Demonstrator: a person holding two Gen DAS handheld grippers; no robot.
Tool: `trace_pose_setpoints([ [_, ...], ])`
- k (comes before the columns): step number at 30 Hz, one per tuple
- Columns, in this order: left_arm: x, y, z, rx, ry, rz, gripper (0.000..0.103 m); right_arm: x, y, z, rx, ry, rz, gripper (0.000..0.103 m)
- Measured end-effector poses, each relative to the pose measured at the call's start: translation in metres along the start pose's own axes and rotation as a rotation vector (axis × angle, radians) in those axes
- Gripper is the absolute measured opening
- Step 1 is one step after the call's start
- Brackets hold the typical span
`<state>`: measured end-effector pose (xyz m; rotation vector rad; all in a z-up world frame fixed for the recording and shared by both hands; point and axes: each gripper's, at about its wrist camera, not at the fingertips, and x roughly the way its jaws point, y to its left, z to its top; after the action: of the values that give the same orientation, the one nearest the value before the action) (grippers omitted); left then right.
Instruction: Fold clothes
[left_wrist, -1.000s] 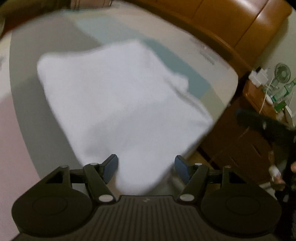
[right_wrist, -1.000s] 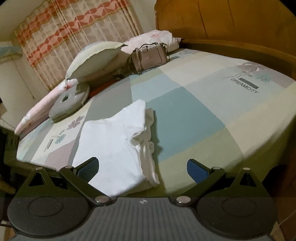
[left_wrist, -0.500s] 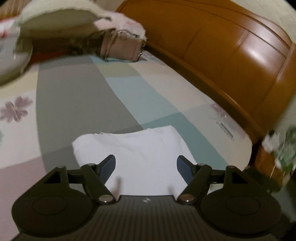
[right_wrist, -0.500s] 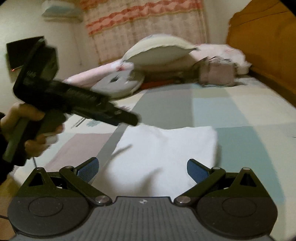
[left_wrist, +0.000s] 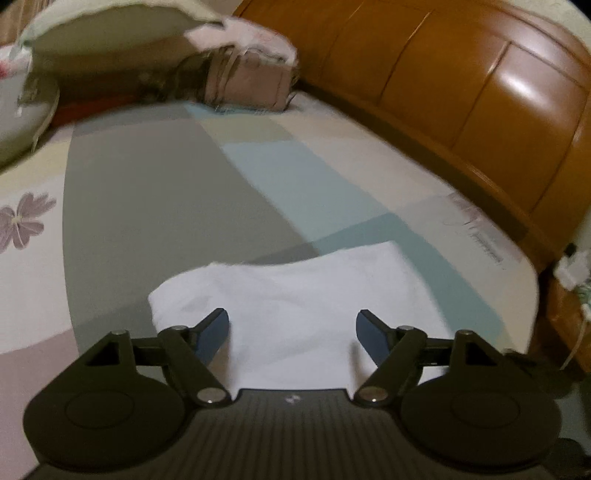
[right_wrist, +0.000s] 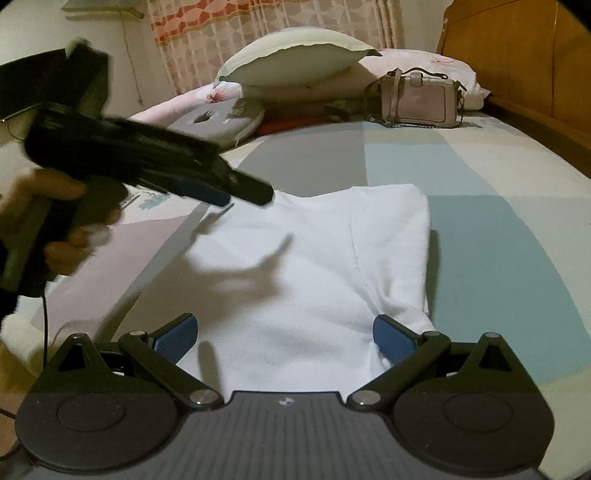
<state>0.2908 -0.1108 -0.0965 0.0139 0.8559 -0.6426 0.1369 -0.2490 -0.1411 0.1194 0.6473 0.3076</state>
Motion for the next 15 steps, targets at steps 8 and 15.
trace_pose_setpoints([
  [8,-0.029,-0.011,0.004,0.027,-0.063,0.067,0.081,-0.011,0.008,0.011,-0.083,0.04,-0.006,0.103],
  [15,-0.068,0.005,-0.015,-0.04,-0.07,0.233,0.086,0.02,0.006,0.071,-0.171,0.005,-0.003,0.103],
])
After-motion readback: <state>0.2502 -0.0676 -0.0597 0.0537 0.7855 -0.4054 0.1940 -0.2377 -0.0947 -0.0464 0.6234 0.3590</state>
